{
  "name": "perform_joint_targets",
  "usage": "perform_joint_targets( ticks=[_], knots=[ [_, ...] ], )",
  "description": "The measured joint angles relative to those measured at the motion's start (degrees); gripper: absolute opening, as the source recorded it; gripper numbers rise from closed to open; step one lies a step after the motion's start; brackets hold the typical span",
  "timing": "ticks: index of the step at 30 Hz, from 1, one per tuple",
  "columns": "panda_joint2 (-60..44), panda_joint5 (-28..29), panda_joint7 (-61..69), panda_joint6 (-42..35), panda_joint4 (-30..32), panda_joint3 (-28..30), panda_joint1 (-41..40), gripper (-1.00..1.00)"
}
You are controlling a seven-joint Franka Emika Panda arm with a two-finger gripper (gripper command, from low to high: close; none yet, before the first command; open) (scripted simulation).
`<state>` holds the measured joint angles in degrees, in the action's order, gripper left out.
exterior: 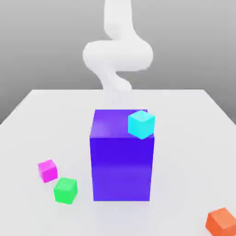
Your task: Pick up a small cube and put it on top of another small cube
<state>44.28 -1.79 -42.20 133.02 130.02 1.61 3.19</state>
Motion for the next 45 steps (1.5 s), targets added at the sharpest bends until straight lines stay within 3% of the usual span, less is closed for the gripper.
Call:
perform_joint_targets(
  ticks=[24,37,45],
  knots=[
    [-25.4,-16.1,42.8,12.4,9.7,30.5,16.3,0.0],
    [-39.8,-23.6,65.1,18.7,15.2,38.5,19.1,0.0],
    [-45.2,-22.3,74.8,23.9,18.9,40.5,17.4,0.0]
  ],
)
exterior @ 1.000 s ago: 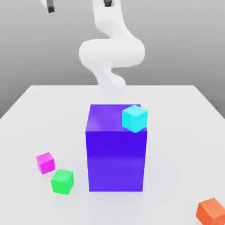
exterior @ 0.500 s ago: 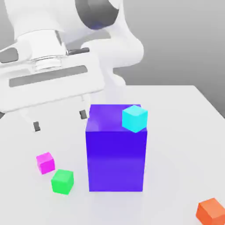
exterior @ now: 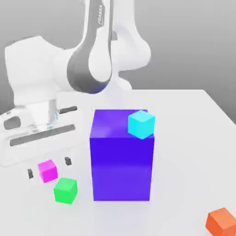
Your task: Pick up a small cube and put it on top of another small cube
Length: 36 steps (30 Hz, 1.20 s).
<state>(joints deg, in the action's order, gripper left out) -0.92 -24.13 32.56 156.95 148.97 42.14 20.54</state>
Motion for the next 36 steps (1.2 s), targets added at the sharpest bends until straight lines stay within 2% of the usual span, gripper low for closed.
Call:
perform_joint_targets(
  ticks=[6,11,14,18,25,33,34,36],
  knots=[
    [-1.2,6.8,2.7,4.4,3.9,2.3,-3.0,0.0],
    [-0.4,17.4,0.5,7.5,8.5,5.2,-6.8,0.0],
    [-0.7,18.7,0.3,7.7,13.3,7.0,-10.5,0.0],
    [-3.7,9.1,6.9,8.9,13.2,2.7,-11.9,0.0],
    [-9.9,-8.2,19.3,11.5,10.6,-10.5,-21.0,0.0],
    [-17.5,-23.2,31.7,15.8,8.2,-25.2,-32.8,0.0],
    [-18.0,-24.0,32.4,16.1,8.1,-26.1,-33.6,-1.0],
    [-18.0,-24.0,32.4,16.1,8.1,-26.1,-33.6,-1.0]
  ],
)
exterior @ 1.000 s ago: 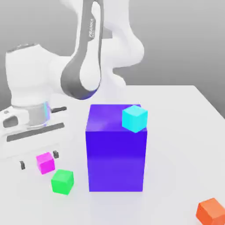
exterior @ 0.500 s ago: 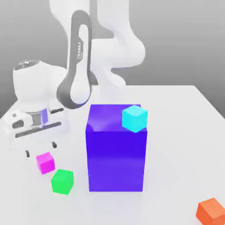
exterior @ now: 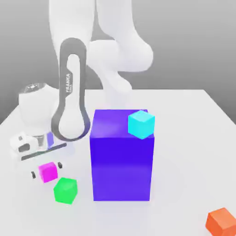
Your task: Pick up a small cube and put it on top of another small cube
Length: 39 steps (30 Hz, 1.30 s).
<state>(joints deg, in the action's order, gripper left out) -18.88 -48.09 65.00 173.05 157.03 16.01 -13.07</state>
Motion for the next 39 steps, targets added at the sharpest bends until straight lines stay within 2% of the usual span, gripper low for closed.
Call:
perform_joint_targets(
  ticks=[4,7,15,20,24,39],
  knots=[
    [-0.3,-0.5,0.5,0.1,-0.1,-0.5,-0.4,-1.0],
    [1.6,2.7,-2.5,-1.1,0.4,2.6,2.2,-1.0],
    [9.0,18.7,-15.3,-5.0,2.9,16.4,12.7,-1.0],
    [13.6,31.9,-24.8,-6.8,4.9,23.9,17.0,-1.0],
    [16.9,42.6,-32.0,-8.3,6.3,27.1,17.1,-1.0],
    [18.8,44.2,-27.8,-14.3,3.8,25.2,23.7,-1.0]
  ],
)
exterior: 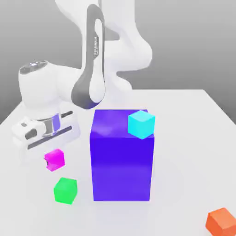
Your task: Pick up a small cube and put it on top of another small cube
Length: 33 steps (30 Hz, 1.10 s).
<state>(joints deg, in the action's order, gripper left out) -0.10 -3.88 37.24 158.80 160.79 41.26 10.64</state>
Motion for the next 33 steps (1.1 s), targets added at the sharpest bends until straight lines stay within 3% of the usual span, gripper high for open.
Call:
perform_joint_targets(
  ticks=[17,25,31,32,33],
  knots=[
    [5.4,10.5,-1.3,-5.9,-3.4,-3.6,2.6,-1.0],
    [-1.4,-0.2,6.6,-0.8,-4.2,-4.5,4.5,-1.0],
    [-8.3,-12.1,15.0,4.1,-4.5,-9.7,1.6,-1.0],
    [-9.4,-14.0,16.4,4.8,-4.5,-10.5,1.2,1.0],
    [-9.4,-14.0,16.4,4.8,-4.5,-10.5,1.2,1.0]
  ],
)
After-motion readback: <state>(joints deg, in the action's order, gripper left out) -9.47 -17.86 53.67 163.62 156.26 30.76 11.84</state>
